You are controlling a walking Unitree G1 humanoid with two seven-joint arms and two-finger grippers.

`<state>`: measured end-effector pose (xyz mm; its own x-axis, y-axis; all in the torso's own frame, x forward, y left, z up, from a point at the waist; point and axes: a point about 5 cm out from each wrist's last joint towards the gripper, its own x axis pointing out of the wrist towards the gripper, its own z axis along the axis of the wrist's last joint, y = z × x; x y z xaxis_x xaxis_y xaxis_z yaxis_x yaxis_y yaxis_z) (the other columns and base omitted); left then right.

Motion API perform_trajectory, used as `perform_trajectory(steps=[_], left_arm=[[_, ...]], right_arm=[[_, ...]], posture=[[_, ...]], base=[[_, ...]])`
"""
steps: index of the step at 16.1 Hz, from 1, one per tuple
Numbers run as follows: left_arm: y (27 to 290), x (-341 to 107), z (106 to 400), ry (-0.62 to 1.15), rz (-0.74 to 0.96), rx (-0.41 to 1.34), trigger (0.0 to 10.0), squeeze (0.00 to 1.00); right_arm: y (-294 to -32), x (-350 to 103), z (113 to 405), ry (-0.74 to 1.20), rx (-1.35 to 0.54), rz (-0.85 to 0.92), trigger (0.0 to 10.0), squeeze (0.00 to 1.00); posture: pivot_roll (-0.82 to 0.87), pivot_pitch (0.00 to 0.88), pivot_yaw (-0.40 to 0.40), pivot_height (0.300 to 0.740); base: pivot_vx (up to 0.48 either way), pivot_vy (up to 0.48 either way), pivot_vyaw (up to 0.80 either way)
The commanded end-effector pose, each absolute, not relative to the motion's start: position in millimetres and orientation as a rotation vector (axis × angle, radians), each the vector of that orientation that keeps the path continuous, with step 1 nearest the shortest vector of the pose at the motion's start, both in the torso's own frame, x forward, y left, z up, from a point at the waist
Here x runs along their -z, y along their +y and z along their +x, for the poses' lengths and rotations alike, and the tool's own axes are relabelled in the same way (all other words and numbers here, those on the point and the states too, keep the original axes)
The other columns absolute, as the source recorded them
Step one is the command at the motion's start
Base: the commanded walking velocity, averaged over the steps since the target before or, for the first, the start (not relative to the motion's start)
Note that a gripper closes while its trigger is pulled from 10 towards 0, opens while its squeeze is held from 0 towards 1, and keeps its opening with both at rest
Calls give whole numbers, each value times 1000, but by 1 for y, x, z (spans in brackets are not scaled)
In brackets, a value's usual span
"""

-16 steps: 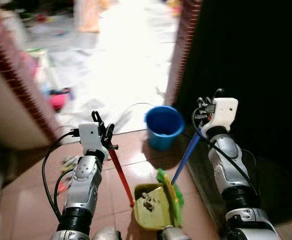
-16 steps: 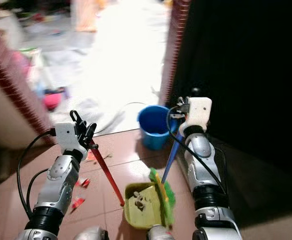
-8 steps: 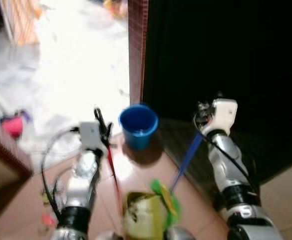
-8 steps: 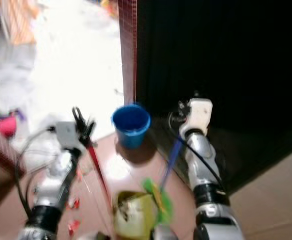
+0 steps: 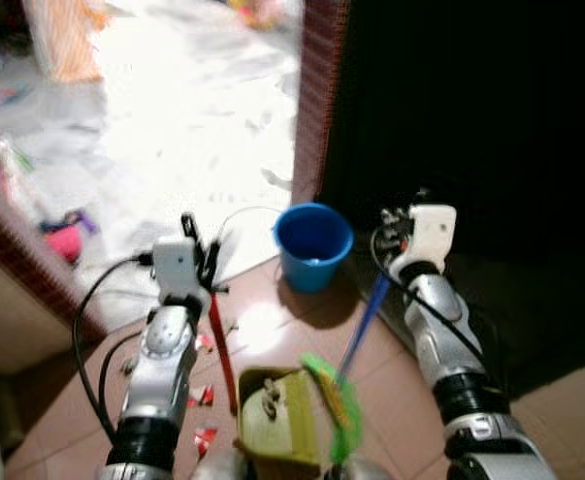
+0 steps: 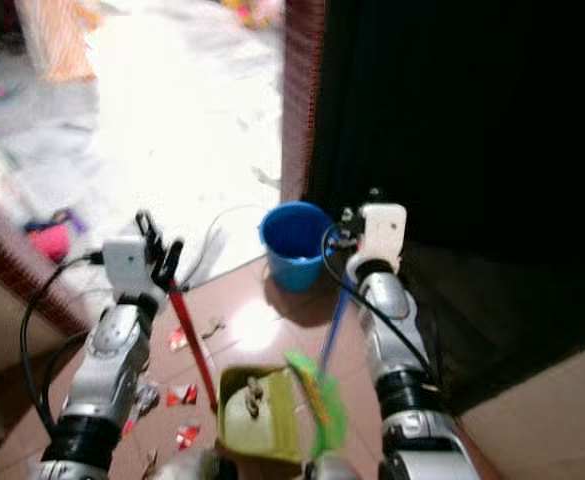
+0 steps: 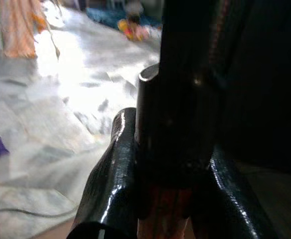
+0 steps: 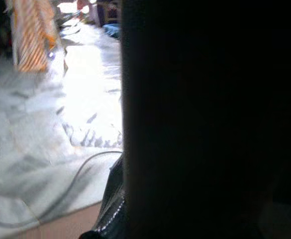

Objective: Sweep floor

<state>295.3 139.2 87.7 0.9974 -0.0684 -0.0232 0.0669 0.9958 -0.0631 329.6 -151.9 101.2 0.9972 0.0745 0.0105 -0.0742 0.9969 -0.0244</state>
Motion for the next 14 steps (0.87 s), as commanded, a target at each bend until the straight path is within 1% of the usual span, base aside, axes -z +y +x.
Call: perform_trajectory(steps=[1,4,7,10,13,14], left_arm=[[137,-123,303,-134,-55,59,10000,0],[141,-136,306,-171,-62,37,10000,0],[145,-145,307,-195,-60,17,10000,0],[150,-190,308,-331,-104,-31,10000,0],[154,-229,310,-439,-146,-49,10000,0],[155,-248,314,-494,-166,-49,10000,0]], right_arm=[[-159,-101,326,-31,-61,-139,10000,0],[-173,-88,320,41,-8,-154,10000,0],[-180,-82,318,70,17,-188,10000,0],[-182,-70,313,119,16,-214,10000,0],[-175,-65,309,135,-12,-208,10000,0],[-169,-65,310,134,-32,-203,10000,0]], posture=[[-21,0,3,740],[-20,0,7,740],[-23,0,16,740],[-14,0,22,740],[-7,0,14,740],[-4,0,12,740]], base=[[0,0,0],[0,0,0],[0,0,0],[0,0,0],[0,0,0],[0,0,0]])
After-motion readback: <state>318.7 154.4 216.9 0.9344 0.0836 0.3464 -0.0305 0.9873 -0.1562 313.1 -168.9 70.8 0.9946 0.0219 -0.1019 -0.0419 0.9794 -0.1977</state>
